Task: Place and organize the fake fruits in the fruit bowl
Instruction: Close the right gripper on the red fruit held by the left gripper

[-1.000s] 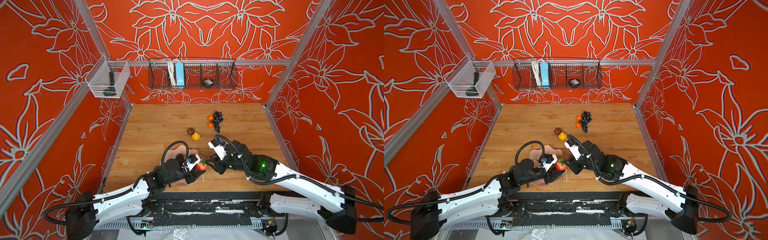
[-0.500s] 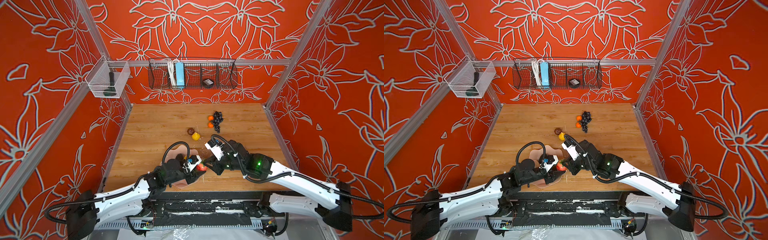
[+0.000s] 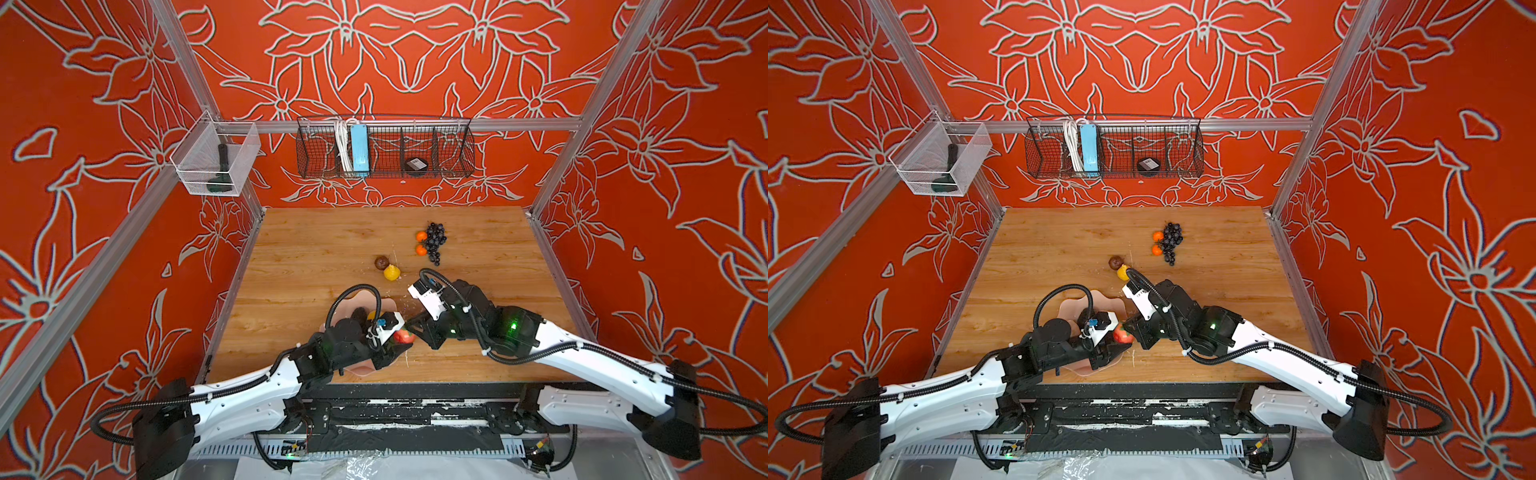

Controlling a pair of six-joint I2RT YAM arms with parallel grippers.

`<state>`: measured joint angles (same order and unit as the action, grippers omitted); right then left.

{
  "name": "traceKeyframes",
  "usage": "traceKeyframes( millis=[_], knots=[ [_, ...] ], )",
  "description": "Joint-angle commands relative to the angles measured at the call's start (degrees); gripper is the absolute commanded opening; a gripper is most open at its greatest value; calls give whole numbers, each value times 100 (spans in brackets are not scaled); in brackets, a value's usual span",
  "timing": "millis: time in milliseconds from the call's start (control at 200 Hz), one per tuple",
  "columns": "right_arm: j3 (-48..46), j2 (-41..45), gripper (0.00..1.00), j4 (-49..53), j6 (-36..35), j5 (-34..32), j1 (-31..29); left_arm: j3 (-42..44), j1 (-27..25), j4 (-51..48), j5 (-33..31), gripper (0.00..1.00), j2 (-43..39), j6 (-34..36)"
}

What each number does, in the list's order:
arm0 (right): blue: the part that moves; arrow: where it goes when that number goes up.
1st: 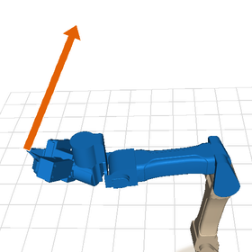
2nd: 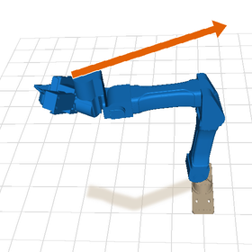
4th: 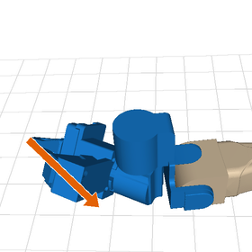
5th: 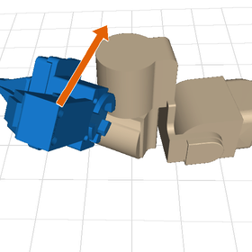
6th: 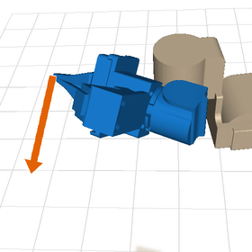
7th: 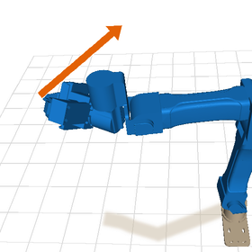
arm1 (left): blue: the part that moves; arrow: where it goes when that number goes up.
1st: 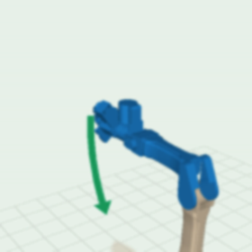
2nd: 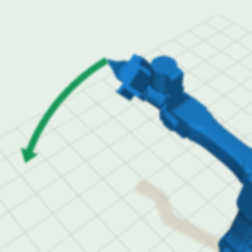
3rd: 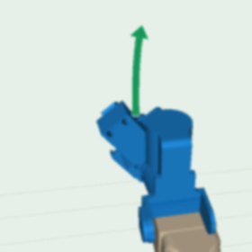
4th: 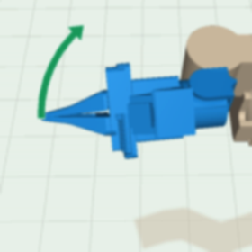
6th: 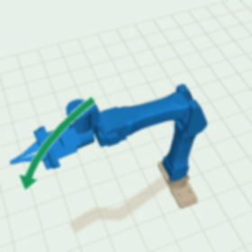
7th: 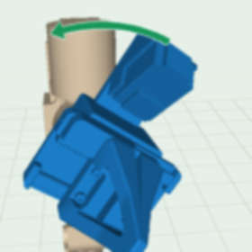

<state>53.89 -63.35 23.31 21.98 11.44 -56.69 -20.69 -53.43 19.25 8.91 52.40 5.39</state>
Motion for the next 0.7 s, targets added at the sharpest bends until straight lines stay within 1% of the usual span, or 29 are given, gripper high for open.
traceKeyframes(
  millis=[0,205,375,505,580,696],
  knots=[
    [62,-44,23,-68,94,-152,8,30,-80,193,41,44,-32,119],
    [56,-79,23,-106,133,-140,9,38,-89,211,54,44,-39,122],
    [95,-116,13,-108,96,44,8,29,-98,178,-113,44,-41,138],
    [79,-59,7,-107,79,-9,8,38,-98,176,-212,46,-81,138],
    [87,-36,6,-99,70,-36,8,38,-98,152,-252,52,-98,122],
    [118,-23,5,-107,48,-63,11,-104,-98,-210,-529,72,-114,47]
  ],
)
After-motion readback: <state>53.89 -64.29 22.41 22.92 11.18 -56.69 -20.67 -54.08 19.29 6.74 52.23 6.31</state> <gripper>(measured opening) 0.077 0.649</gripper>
